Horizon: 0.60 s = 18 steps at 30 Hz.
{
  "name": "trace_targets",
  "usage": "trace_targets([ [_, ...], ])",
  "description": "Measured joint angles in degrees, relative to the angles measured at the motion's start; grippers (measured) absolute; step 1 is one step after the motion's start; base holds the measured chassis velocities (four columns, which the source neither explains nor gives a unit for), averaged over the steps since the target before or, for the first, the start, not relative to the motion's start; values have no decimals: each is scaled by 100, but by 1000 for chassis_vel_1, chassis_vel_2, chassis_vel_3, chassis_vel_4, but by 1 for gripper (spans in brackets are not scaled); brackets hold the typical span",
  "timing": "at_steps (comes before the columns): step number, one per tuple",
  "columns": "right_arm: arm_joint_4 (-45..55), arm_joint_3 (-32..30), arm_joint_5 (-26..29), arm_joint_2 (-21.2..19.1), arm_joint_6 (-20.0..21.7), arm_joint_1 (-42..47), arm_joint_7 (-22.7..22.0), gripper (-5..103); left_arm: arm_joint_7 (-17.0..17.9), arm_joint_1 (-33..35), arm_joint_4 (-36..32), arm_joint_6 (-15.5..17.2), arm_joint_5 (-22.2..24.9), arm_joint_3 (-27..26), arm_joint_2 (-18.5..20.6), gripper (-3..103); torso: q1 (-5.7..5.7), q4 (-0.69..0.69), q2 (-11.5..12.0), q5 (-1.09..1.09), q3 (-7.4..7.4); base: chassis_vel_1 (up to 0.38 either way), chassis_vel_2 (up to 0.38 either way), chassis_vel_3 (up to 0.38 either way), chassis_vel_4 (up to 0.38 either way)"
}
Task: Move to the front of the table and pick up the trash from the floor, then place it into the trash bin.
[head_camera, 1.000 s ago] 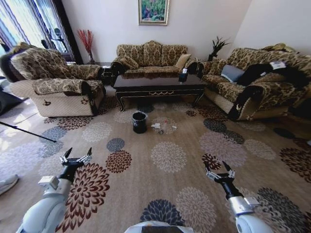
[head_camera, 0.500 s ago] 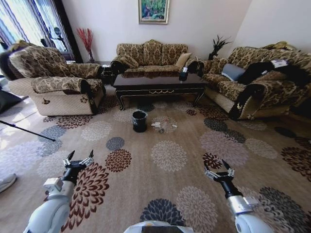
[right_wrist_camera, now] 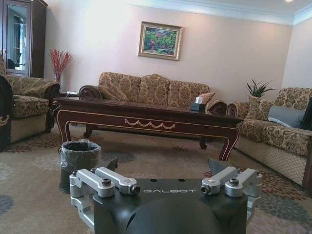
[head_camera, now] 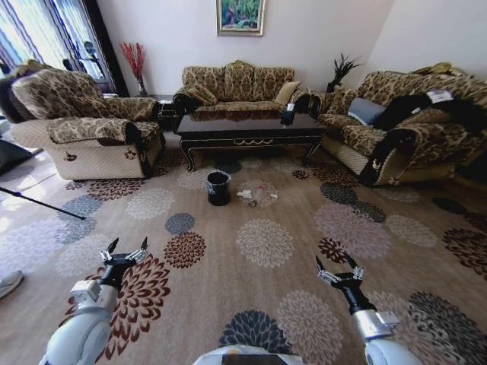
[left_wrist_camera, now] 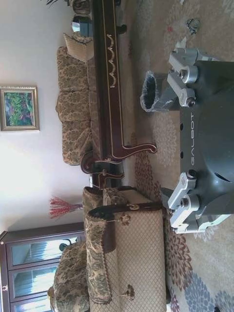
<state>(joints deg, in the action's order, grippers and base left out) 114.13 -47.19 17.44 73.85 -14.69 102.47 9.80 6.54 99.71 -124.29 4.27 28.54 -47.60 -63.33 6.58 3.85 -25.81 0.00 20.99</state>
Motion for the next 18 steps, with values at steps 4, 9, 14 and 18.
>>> trace_targets([
  [4, -24, 21, -12, 20, 0, 8, 0, 100, 0, 5, 0, 0, -1, 4, -6, 99, -28, 1, 71, 0, -43, 0, 0, 0, 0],
  [9, -21, 34, -41, 4, -1, 19, 0, 100, -4, 43, 0, -27, -1, 3, 4, 99, -67, 0, 191, 0, -122, 0, 0, 0, 0],
  [14, 75, -15, -61, -49, -4, 45, 0, 100, -19, 66, -30, -54, 2, 4, 37, 99, -116, 0, 323, 0, -208, 0, 0, 0, 0],
  [18, 93, -55, -34, -49, -4, 64, 0, 100, -27, 80, -41, -56, -25, 48, 28, 99, -146, 1, 396, 0, -251, 0, 0, 0, 0],
])
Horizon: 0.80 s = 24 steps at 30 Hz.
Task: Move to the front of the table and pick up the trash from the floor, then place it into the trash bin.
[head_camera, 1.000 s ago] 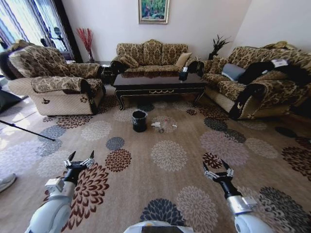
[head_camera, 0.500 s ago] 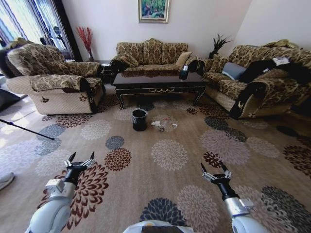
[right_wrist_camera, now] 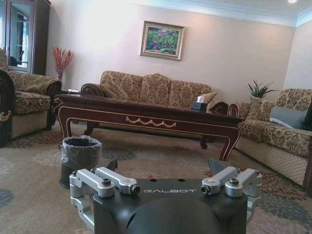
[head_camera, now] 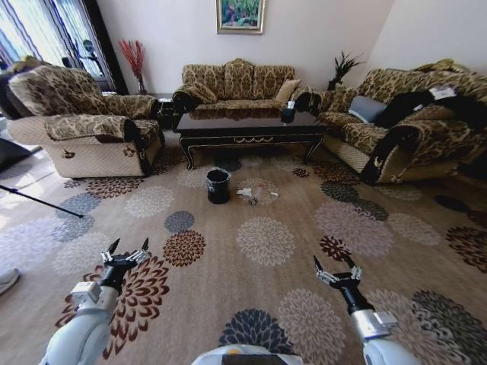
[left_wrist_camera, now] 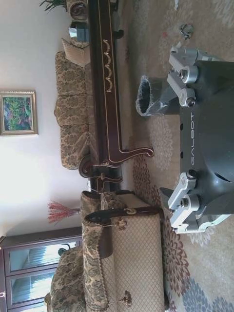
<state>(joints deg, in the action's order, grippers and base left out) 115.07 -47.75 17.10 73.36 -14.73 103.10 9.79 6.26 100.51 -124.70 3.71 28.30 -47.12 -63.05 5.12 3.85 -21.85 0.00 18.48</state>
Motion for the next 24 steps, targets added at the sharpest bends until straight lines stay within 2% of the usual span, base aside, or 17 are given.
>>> trace_targets([
  [9, -11, 18, 52, -32, -2, -16, 8, 100, -35, 44, -12, -1, -67, 70, 12, 99, -66, 1, 198, 0, -132, 0, 0, 0, 0],
  [14, -103, 189, 370, -425, 303, -440, -45, 100, -202, -73, 20, 3, -38, 260, 21, 99, -118, -1, 350, 0, -231, 0, 0, 0, 0],
  [24, -84, 190, 623, -535, 461, -483, -65, 100, -399, -76, 51, -34, 82, 350, 133, 99, -189, 0, 559, 0, -367, 0, 0, 0, 0],
])
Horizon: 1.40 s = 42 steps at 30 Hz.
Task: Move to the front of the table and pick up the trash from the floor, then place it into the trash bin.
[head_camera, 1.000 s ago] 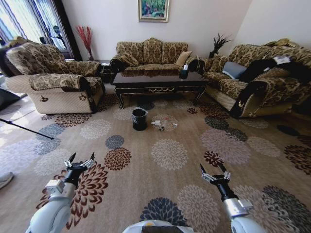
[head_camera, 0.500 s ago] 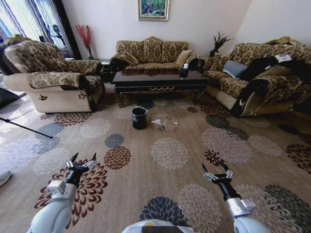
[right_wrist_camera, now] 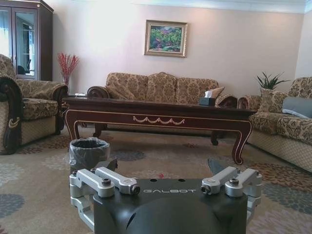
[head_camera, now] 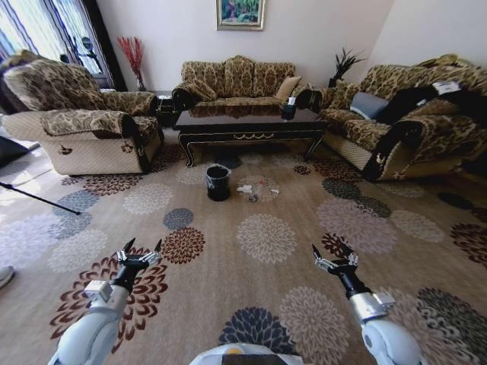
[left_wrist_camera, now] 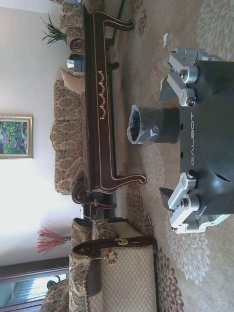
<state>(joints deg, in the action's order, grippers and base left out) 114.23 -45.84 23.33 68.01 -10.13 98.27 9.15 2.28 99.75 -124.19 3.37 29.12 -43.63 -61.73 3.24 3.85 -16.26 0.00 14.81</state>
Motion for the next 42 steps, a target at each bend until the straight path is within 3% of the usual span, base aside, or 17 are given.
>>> trace_targets([
  [6, 7, -19, 0, 3, 5, -1, 3, 100, 10, -51, -97, 153, 286, 133, 6, 99, -43, 0, 161, 0, -119, 0, 0, 0, 0],
  [42, -68, -31, -166, 249, -111, 126, 63, 100, 120, 261, 63, -51, 122, -75, -68, 99, -247, 0, 968, 0, -722, 0, 0, 0, 0],
])
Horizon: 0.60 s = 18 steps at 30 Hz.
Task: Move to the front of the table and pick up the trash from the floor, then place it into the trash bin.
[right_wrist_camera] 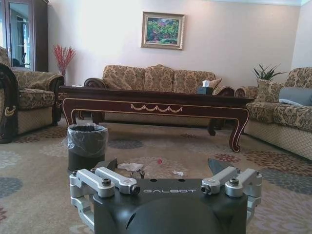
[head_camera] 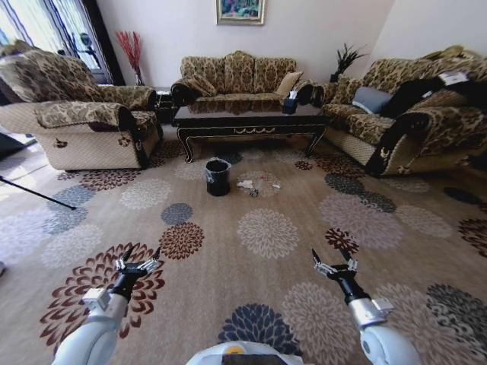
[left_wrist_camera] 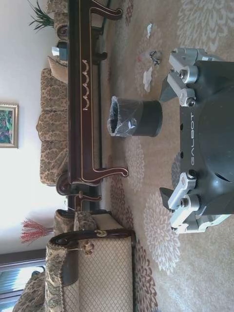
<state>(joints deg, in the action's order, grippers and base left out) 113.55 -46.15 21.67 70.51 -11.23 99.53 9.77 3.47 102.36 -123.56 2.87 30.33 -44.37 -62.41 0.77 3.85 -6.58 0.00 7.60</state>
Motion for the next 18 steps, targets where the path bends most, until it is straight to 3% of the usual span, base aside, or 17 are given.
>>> trace_targets([
  [18, 11, -35, 16, 15, -36, 12, 14, 100, 20, -74, -29, 43, -62, 33, -13, 99, -46, 0, 400, 0, -353, 0, 0, 0, 0],
])
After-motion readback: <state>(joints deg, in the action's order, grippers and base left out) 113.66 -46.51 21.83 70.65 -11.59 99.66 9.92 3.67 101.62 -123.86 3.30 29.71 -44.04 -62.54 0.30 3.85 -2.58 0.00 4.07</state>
